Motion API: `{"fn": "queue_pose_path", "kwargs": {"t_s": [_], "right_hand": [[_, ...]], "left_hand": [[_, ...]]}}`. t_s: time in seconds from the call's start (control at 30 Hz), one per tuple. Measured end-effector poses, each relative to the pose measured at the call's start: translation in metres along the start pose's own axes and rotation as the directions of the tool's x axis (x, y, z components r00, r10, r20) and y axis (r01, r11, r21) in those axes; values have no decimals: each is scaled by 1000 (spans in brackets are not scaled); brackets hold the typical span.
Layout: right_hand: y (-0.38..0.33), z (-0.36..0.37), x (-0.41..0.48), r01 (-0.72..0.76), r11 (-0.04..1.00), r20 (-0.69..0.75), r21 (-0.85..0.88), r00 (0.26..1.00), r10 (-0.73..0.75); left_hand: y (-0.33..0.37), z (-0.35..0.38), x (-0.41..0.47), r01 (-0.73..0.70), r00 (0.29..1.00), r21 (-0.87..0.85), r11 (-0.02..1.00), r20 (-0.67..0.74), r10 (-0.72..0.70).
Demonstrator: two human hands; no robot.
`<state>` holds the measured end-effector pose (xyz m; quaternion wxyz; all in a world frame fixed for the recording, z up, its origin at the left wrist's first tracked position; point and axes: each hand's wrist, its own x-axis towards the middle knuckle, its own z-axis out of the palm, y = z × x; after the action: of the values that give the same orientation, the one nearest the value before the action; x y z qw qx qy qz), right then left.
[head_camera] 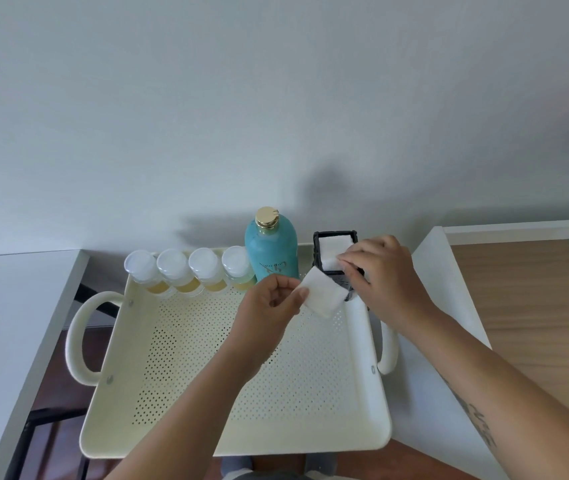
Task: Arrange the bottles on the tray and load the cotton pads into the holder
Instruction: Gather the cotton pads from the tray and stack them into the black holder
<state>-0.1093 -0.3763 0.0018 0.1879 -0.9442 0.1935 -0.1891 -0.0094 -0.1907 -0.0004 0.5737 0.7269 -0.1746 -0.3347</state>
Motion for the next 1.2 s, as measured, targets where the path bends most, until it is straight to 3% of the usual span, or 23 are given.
{"fn": "queue_pose_path", "kwargs": {"t_s": [0.13,0.33,0.43,0.53,0.67,0.83,0.97,1.07,1.2], "right_hand": [[-11,-11,-5,-90,983,-61,162,993,101],[-22,-25,-7,-325,772,184,546,946,267],[-21,-26,1,-398,712,156,578,911,382],[-20,-23,13,-441,683,59,581,861,505],[-23,-10,23,-469,716,18,517,842,539],[-20,0,20,-430,864,-52,263,888,458],[-13,-1,8,-158,984,-226,83,958,173],[-5,4,-6,73,994,-173,-76,981,-85],[0,12,-15,144,977,-101,-155,982,-160]], "left_hand": [[10,10,7,-54,998,-39,998,10,54],[26,19,21,-110,993,-84,990,23,112],[24,23,22,-103,995,-49,993,-20,102],[9,29,17,-67,990,153,986,-113,85],[-10,40,14,-38,981,280,959,-173,90],[-24,53,19,-122,969,343,931,-164,187],[-30,58,27,-162,963,334,928,-151,222],[-33,60,30,-171,954,350,921,-175,244],[-36,63,34,-184,942,334,924,-208,263]]}}
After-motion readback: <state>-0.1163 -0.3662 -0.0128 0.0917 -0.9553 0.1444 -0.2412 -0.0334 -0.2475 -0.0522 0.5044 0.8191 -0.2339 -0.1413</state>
